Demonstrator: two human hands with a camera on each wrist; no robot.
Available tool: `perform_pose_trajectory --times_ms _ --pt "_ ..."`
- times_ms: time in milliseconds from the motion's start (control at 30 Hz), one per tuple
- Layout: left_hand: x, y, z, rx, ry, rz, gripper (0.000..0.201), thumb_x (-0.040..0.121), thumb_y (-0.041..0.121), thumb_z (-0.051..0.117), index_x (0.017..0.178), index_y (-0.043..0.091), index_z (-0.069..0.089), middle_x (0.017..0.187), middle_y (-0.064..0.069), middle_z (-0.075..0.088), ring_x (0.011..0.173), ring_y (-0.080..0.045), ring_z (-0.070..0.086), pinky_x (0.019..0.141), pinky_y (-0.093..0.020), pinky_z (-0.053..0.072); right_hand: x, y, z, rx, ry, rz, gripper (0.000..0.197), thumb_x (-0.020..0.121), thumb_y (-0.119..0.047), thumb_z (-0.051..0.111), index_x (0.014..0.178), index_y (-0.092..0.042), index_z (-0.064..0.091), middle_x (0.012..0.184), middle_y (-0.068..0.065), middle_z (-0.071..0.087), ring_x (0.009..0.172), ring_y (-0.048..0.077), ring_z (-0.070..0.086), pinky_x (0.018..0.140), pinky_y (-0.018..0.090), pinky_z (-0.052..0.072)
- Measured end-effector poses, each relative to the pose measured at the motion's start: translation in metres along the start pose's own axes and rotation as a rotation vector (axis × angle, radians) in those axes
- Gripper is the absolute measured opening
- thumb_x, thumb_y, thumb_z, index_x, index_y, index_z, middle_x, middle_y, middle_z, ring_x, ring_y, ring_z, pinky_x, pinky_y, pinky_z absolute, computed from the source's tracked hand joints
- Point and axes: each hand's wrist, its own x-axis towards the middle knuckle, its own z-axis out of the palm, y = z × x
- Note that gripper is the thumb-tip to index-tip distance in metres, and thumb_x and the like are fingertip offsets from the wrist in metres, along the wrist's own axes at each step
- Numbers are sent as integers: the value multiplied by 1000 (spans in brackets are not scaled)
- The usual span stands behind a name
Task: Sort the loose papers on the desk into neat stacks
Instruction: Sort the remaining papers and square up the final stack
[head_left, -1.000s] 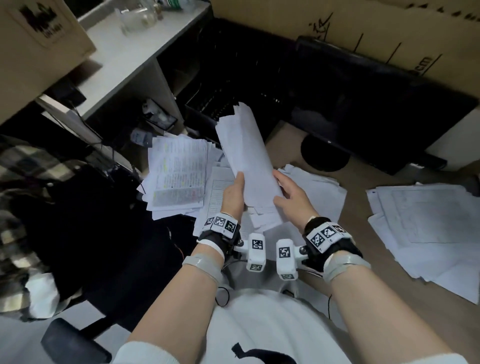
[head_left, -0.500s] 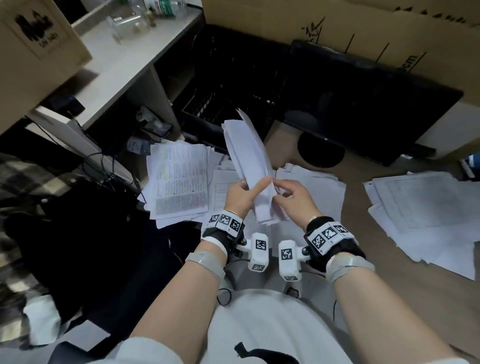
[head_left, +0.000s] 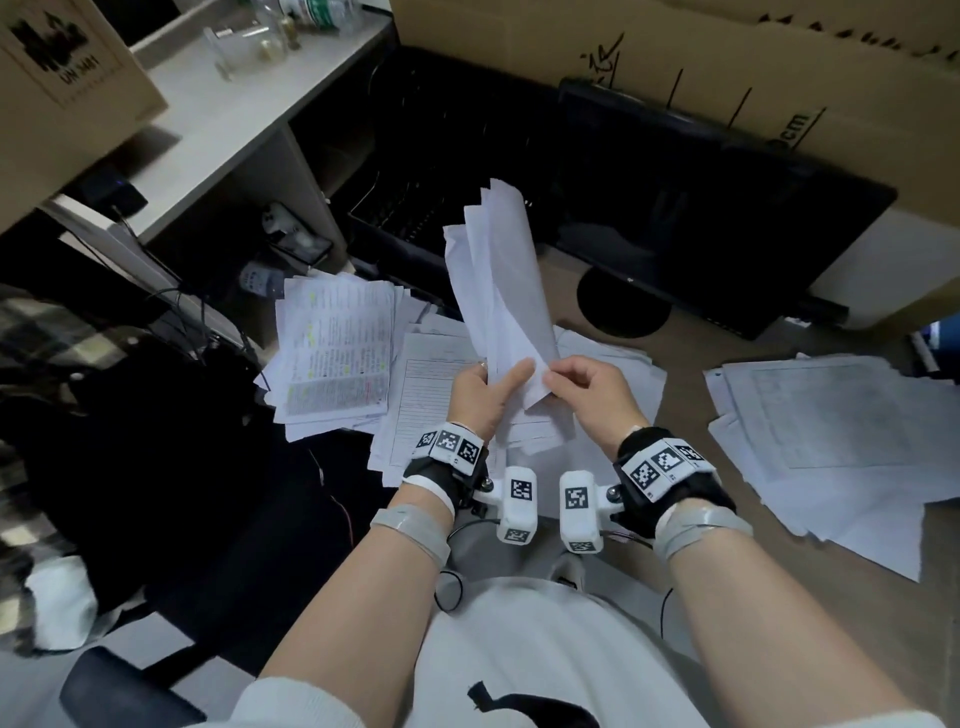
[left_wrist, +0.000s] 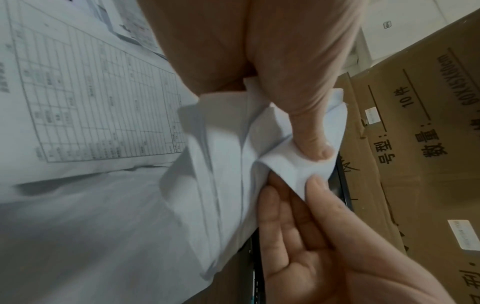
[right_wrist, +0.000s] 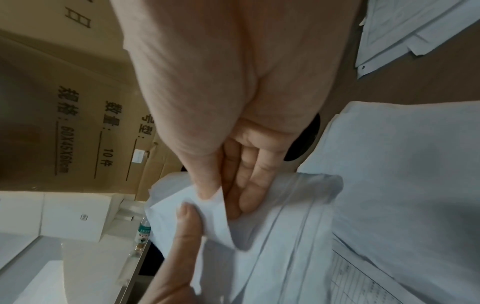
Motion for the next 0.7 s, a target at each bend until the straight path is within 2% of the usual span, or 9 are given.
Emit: perform_pose_trajectory --times_ms 100,167,267,333,400,467,500,567,700 --pt "-3 -9 12 -18 78 21 6 92 11 69 89 7 72 85 -8 74 78 -20 68 81 -36 57 8 16 -23 279 133 184 16 99 -8 51 109 -1 61 104 20 69 90 28 67 86 42 59" --pt "-3 -16 17 -5 176 31 6 93 9 67 89 8 71 87 -9 73 81 -20 68 83 -36 58 10 28 -47 402 273 302 14 100 -5 44 108 -1 55 97 19 64 82 30 64 75 41 59" --pt "-6 -22 26 -4 212 29 9 93 6 66 97 0 71 93 -14 73 84 -21 70 83 -33 58 7 49 -82 380 389 427 9 94 -6 47 95 -3 54 94 19 56 74 30 57 74 42 58" --pt "-12 -25 36 18 155 -10 10 94 4 64 99 -3 69 90 -13 73 76 -14 71 77 -28 59 3 55 -94 301 350 448 13 93 -16 54 94 -4 58 93 17 55 76 29 57 72 37 59" --pt "-17 -27 45 55 89 -47 7 94 3 64 96 -1 69 82 -6 73 68 -7 70 66 -21 57 2 58 -99 175 280 424 24 93 -27 61 106 -6 61 94 13 59 76 27 59 58 23 55" --pt "-21 -29 49 70 76 -73 7 94 2 63 89 3 69 76 -1 72 63 -4 69 59 -16 54 6 67 -101 52 257 374 32 93 -28 62 114 -4 64 105 17 65 81 27 62 48 17 49" --pt "-22 -29 50 69 87 -81 9 94 1 63 88 4 68 74 0 71 61 -3 69 58 -15 53 7 72 -102 -15 258 364 35 92 -27 62 116 -2 65 109 19 67 84 30 64 47 17 47" --pt "-25 -28 48 68 123 -83 11 94 -2 61 87 3 67 73 -1 70 59 -1 68 56 -14 52 10 83 -101 -70 268 382 34 88 -20 62 112 3 67 101 22 68 83 35 65 51 18 44" --pt "-27 -30 30 108 223 -68 16 95 -2 59 82 5 65 68 2 67 56 2 63 58 -17 50 14 90 -88 -60 211 464 24 79 -17 62 81 6 66 76 11 62 69 23 57 64 32 44"
